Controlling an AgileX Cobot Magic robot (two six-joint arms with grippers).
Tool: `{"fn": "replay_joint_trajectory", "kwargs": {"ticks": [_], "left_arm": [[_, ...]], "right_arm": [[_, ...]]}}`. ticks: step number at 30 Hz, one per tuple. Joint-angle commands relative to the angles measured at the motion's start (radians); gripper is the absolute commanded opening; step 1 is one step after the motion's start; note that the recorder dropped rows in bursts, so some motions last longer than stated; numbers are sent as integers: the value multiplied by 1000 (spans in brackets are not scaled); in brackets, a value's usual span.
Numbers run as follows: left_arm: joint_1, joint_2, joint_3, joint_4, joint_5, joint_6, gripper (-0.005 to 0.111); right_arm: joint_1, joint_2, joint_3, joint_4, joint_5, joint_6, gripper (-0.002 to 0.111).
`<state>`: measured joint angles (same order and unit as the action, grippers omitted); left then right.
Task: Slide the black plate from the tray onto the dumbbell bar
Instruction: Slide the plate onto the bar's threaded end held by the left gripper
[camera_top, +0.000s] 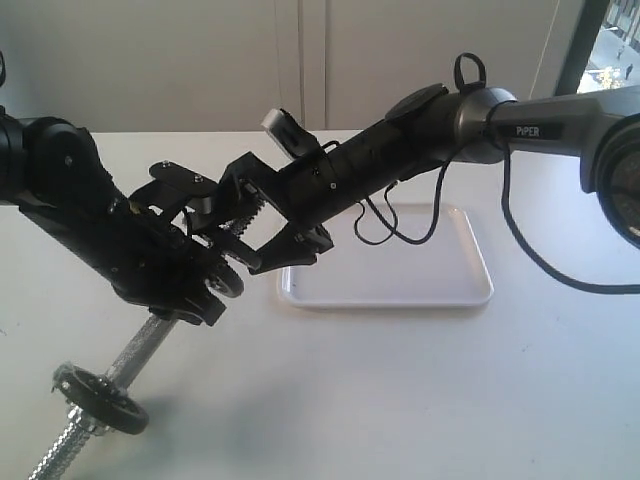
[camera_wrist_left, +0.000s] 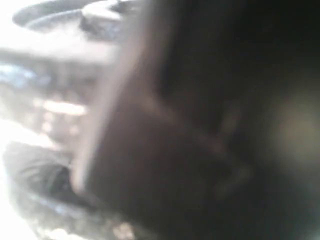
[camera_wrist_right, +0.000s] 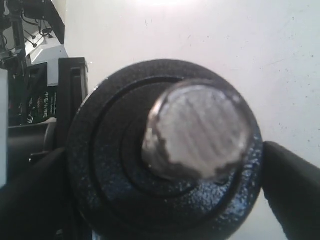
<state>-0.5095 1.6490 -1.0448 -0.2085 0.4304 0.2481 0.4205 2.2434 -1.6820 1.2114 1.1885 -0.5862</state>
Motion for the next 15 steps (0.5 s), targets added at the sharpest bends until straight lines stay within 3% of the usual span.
{"fn": "replay_joint_trajectory", "kwargs": {"ticks": [1,8,10,12,13,15], "left_arm": [[-2,-54,-25,-56,-73,3,0],[-2,-54,-25,-56,-73,-1,0],[-2,-54,-25,-56,-71,-5,0],[-2,-54,-25,-56,-71,-7,0],[-2,-54,-25,-56,-71,-7,0],[-2,-54,-25,-56,-69,-7,0]], "right_arm": [[31,-19,-4,71,33,-14,0],[48,-19,-4,55,33,-19,4],[48,-19,-4,40,33,-19,22],[48,-19,-4,40,33,-71,56],[48,-19,-4,34,33,-99,80],[48,-19,-4,6,33,-114,100]]}}
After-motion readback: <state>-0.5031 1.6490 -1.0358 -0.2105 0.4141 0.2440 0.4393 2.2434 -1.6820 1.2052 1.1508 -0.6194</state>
